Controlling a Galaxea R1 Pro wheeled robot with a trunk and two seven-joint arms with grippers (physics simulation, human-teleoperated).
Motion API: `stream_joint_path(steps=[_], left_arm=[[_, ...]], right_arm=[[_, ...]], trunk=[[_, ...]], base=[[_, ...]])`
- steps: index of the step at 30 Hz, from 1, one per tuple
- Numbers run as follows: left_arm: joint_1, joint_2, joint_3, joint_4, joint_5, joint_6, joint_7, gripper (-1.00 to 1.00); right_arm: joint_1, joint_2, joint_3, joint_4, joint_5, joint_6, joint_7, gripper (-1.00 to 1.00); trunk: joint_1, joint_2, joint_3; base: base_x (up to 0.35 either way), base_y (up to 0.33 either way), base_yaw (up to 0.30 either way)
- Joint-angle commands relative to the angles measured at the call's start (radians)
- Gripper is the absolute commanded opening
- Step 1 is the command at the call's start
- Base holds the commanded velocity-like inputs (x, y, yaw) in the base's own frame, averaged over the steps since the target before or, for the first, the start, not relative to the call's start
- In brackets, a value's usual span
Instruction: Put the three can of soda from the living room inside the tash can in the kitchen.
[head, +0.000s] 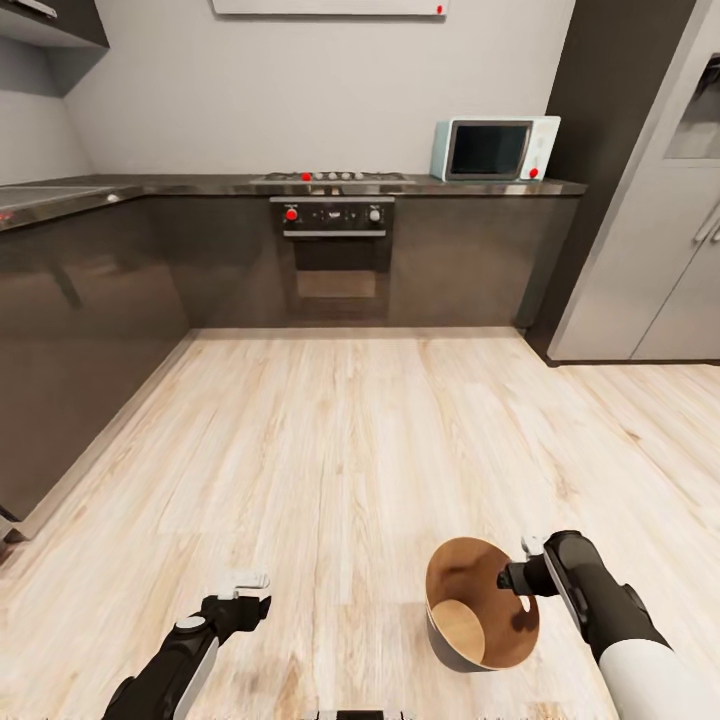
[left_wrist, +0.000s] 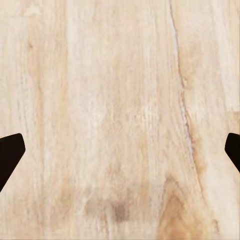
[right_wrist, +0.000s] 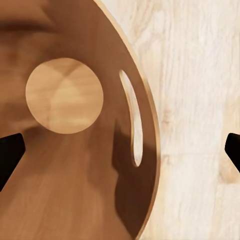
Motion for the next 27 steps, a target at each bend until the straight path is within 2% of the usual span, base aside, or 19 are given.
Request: stream_joint_path(steps=[1, 10, 18, 22, 27], left_arm=[[0.0, 0.0, -0.001, 0.0, 0.0, 0.0, -0.001, 1.0], [0.0, 0.0, -0.002, 0.0, 0.0, 0.0, -0.001, 1.0], [0.0, 0.0, -0.001, 0.0, 0.004, 0.0, -0.001, 1.0], [0.0, 0.0, -0.001, 0.0, 0.003, 0.0, -0.001, 1.0], [0.0, 0.0, -0.001, 0.0, 0.003, -0.001, -0.001, 1.0]], right_arm=[[-0.001, -0.001, 0.0, 0.0, 0.0, 0.0, 0.0, 1.0], [0.0, 0.0, 0.0, 0.0, -0.001, 0.0, 0.0, 1.0], [0.0, 0.001, 0.001, 0.0, -0.001, 0.0, 0.0, 1.0], [0.0, 0.001, 0.001, 0.0, -0.001, 0.0, 0.0, 1.0], [0.0, 0.002, 0.001, 0.0, -0.001, 0.0, 0.0, 1.0]], trunk=[[0.0, 0.0, -0.004], [0.004, -0.002, -0.039], [0.004, -0.002, -0.039], [0.006, -0.003, -0.054], [0.006, -0.003, -0.054]], base=[[0.0, 0.0, 0.0], [0.0, 0.0, 0.0], [0.0, 0.0, 0.0], [0.0, 0.0, 0.0], [0.0, 0.0, 0.0]])
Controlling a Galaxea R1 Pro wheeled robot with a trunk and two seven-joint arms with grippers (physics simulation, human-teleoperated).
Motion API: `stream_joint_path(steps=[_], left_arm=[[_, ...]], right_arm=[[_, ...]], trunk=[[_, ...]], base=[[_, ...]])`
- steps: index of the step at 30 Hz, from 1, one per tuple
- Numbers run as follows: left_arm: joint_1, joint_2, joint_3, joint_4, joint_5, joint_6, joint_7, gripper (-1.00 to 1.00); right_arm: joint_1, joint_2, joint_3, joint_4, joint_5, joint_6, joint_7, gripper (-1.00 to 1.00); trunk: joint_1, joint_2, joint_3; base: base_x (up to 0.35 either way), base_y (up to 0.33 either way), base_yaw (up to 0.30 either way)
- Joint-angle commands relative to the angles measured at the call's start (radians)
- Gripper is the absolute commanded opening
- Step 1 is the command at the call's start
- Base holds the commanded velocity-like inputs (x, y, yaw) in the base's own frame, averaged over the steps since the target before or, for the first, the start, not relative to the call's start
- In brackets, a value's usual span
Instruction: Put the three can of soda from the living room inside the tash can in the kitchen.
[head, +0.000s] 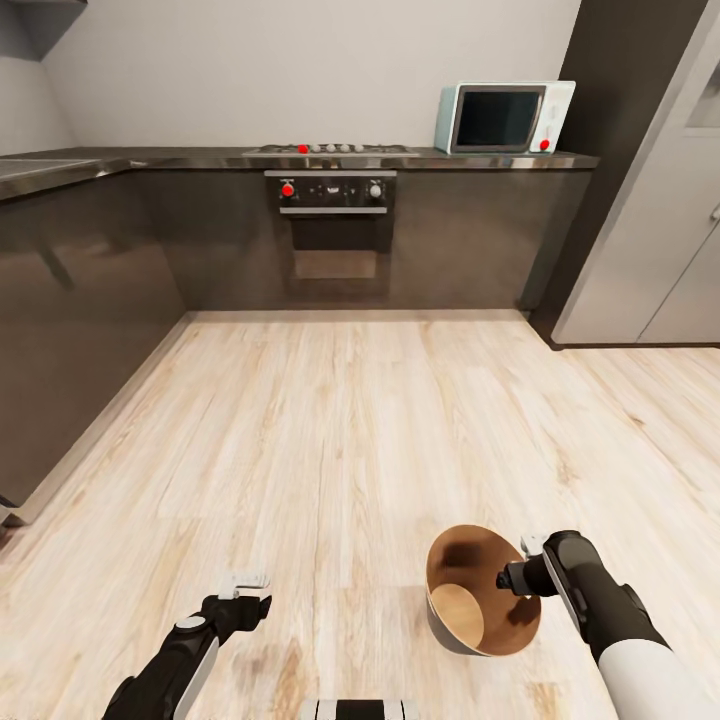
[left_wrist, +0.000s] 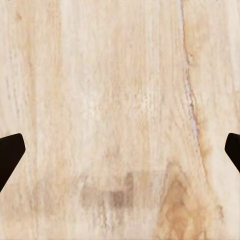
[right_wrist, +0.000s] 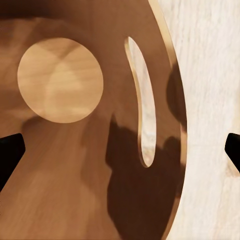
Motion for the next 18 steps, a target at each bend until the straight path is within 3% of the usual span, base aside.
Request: stream_joint_path(steps=[1, 5, 6, 18], left_arm=[[0.0, 0.0, 0.0, 0.0, 0.0, 0.0, 0.0, 1.0], [0.0, 0.0, 0.0, 0.0, 0.001, -0.001, 0.0, 1.0], [0.0, 0.0, 0.0, 0.0, 0.001, -0.001, 0.0, 1.0], [0.0, 0.0, 0.0, 0.0, 0.001, -0.001, 0.0, 1.0]], right_arm=[[0.0, 0.0, 0.0, 0.0, 0.0, 0.0, 0.0, 1.0], [0.0, 0.0, -0.001, 0.0, 0.0, 0.0, -0.002, 1.0], [0.0, -0.001, -0.001, 0.0, 0.001, 0.0, -0.002, -1.0], [-0.001, -0.002, -0.002, 0.0, -0.002, 0.0, -0.002, -1.0]], trunk=[[0.0, 0.0, 0.0], [0.0, 0.0, 0.0], [0.0, 0.0, 0.0], [0.0, 0.0, 0.0]], base=[[0.0, 0.0, 0.0], [0.0, 0.0, 0.0], [0.0, 0.0, 0.0], [0.0, 0.0, 0.0]])
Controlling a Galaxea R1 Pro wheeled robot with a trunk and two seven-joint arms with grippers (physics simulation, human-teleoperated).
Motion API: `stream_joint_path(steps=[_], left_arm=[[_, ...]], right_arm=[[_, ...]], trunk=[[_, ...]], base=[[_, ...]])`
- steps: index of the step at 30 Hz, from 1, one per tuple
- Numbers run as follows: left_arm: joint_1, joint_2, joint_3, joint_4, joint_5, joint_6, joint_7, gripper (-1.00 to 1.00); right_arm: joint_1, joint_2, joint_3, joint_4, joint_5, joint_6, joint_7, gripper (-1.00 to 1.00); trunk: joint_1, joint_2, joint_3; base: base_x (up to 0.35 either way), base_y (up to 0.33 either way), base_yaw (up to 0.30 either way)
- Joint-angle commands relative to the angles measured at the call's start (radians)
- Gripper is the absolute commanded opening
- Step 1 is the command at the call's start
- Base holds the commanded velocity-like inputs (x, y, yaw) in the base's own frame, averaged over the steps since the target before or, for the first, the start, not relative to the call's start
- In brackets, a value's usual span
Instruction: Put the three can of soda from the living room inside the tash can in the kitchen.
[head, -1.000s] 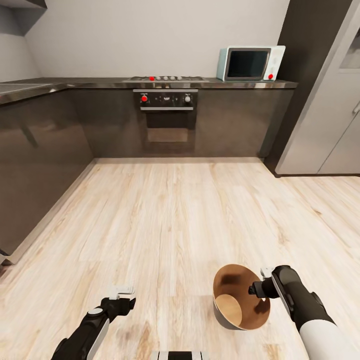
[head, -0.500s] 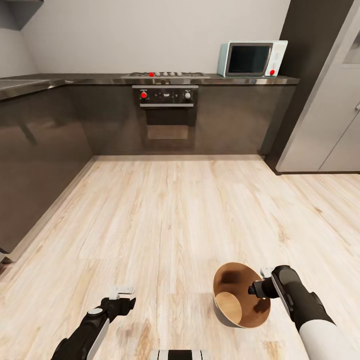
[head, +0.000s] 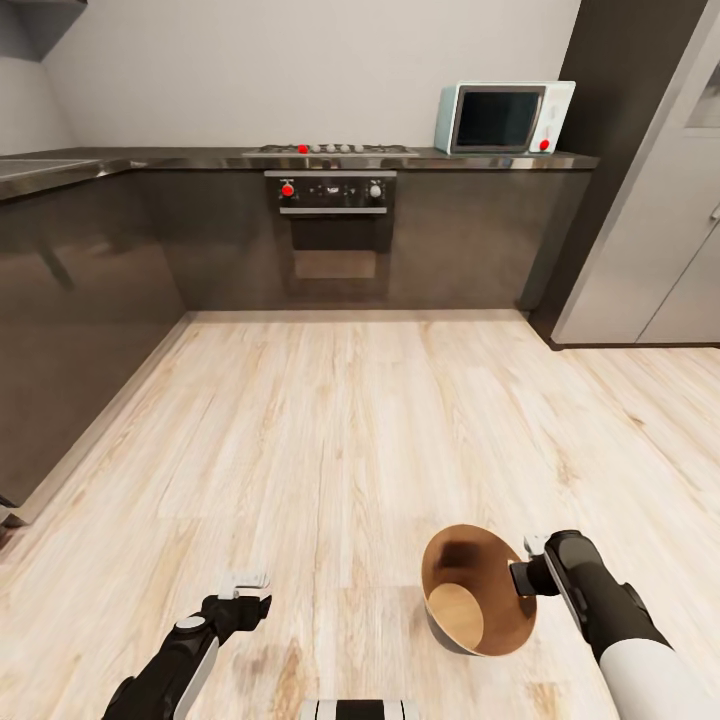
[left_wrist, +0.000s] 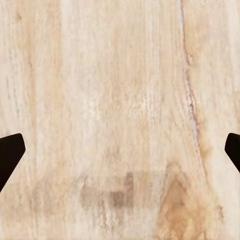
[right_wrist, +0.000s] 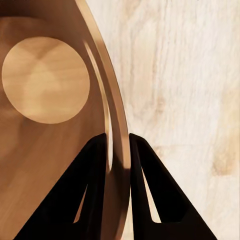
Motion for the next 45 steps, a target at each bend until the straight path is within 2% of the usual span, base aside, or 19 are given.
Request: stream_joint_path(steps=[1, 8, 33, 45], left_arm=[[0.0, 0.0, 0.0, 0.0, 0.0, 0.0, 0.0, 1.0], [0.0, 0.0, -0.001, 0.0, -0.001, 0.0, 0.0, 1.0], [-0.001, -0.001, -0.006, 0.002, -0.007, 0.001, 0.0, 1.0], [-0.002, -0.002, -0.003, 0.061, -0.006, 0.003, 0.002, 1.0]], right_arm=[[0.001, 0.001, 0.0, 0.001, -0.039, 0.005, 0.003, -1.0], [0.002, 0.0, -0.001, 0.001, -0.04, 0.005, 0.003, -1.0], [0.003, 0.003, -0.008, 0.002, -0.048, 0.001, 0.004, -1.0], [0.003, 0.004, -0.01, 0.002, -0.05, -0.022, 0.011, -1.0]], trunk=[[0.0, 0.0, 0.0], [0.0, 0.0, 0.0], [-0.011, 0.006, 0.096], [-0.016, 0.009, 0.143]], base=[[0.0, 0.0, 0.0], [0.0, 0.0, 0.0], [0.0, 0.0, 0.0], [0.0, 0.0, 0.0]])
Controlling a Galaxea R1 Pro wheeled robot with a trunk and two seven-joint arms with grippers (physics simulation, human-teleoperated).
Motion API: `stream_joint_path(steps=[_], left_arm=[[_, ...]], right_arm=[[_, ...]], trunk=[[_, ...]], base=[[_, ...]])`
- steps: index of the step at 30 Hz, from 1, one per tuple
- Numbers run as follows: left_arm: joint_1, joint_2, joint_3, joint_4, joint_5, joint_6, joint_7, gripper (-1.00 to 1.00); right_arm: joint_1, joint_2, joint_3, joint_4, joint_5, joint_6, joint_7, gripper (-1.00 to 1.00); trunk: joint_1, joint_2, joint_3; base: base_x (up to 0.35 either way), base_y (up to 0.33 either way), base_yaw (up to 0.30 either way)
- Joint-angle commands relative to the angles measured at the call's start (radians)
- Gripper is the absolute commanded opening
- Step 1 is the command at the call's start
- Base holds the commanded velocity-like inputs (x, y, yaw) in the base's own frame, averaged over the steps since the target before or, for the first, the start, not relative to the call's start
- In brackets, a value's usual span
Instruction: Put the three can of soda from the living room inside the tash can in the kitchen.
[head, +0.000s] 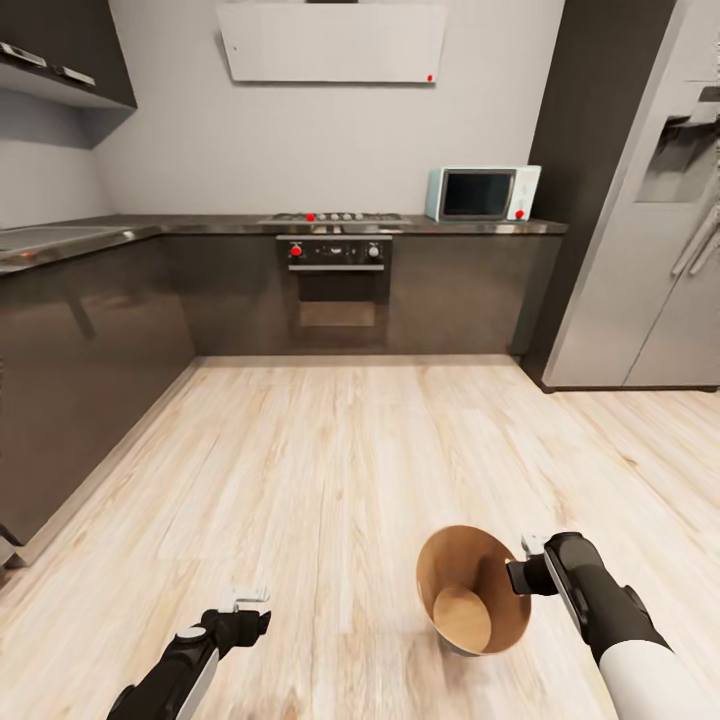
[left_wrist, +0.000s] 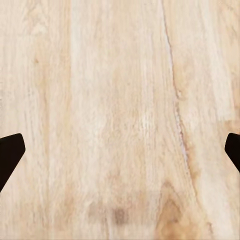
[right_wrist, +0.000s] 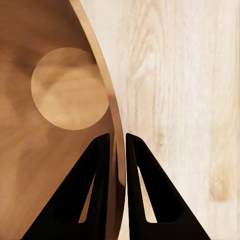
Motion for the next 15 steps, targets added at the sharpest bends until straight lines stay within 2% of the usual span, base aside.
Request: stream_joint_path(steps=[1, 4, 15], left_arm=[[0.0, 0.0, 0.0, 0.0, 0.0, 0.001, 0.0, 1.0], [0.0, 0.0, 0.0, 0.002, 0.0, 0.005, 0.0, 1.0], [0.0, -0.001, 0.0, 0.002, 0.0, 0.013, -0.003, 1.0]], right_arm=[[0.0, 0.0, -0.001, 0.0, -0.02, 0.003, 0.007, -1.0], [0.0, -0.002, -0.001, -0.001, -0.02, 0.002, 0.012, -1.0], [0.0, -0.006, -0.002, -0.011, -0.019, 0.002, 0.018, -1.0]], trunk=[[0.0, 0.0, 0.004], [-0.002, 0.001, 0.016], [-0.044, 0.078, 0.05]], base=[[0.0, 0.0, 0.0], [0.0, 0.0, 0.0], [0.0, 0.0, 0.0]])
